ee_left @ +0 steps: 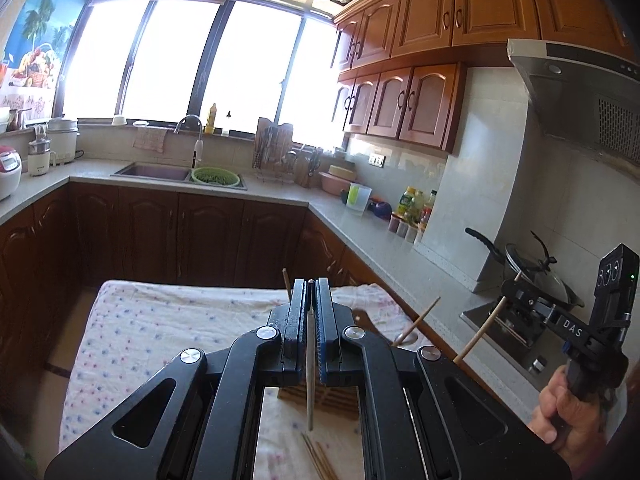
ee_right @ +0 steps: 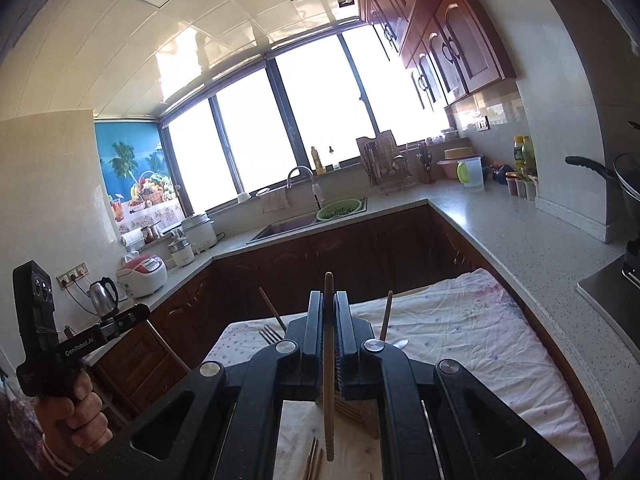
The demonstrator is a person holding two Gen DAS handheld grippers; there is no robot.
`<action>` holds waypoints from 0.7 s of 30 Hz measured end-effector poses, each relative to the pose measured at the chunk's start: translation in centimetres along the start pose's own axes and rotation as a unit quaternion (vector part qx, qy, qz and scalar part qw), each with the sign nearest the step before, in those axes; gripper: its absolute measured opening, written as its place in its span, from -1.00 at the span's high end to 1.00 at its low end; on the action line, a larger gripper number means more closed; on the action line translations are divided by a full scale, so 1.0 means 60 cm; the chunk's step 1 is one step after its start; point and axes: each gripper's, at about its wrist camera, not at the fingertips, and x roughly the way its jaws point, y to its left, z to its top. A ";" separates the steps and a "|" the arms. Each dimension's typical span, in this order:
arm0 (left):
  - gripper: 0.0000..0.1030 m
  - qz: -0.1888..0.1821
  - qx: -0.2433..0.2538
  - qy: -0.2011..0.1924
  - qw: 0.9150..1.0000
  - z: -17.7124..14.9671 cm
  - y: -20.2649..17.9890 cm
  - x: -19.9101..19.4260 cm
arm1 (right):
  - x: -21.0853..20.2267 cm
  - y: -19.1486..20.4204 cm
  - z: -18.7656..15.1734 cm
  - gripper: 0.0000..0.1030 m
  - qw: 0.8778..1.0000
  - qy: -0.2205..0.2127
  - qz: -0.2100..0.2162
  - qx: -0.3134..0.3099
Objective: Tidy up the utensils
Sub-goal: 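Lift both chopsticks upright and lower them into the wooden holder with both tools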
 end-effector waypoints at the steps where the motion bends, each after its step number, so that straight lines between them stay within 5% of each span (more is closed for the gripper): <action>1: 0.94 -0.002 0.000 -0.008 1.000 0.010 -0.003 0.008 | 0.004 0.001 0.010 0.90 1.000 -0.009 -0.001 -0.001; 9: 0.94 0.002 -0.025 -0.053 0.998 0.047 0.002 0.100 | 0.052 0.012 0.053 0.90 0.998 -0.063 -0.023 -0.020; 21: 0.94 0.033 -0.051 0.011 0.998 -0.050 0.031 0.229 | 0.137 -0.024 -0.037 0.90 0.998 -0.016 -0.058 -0.022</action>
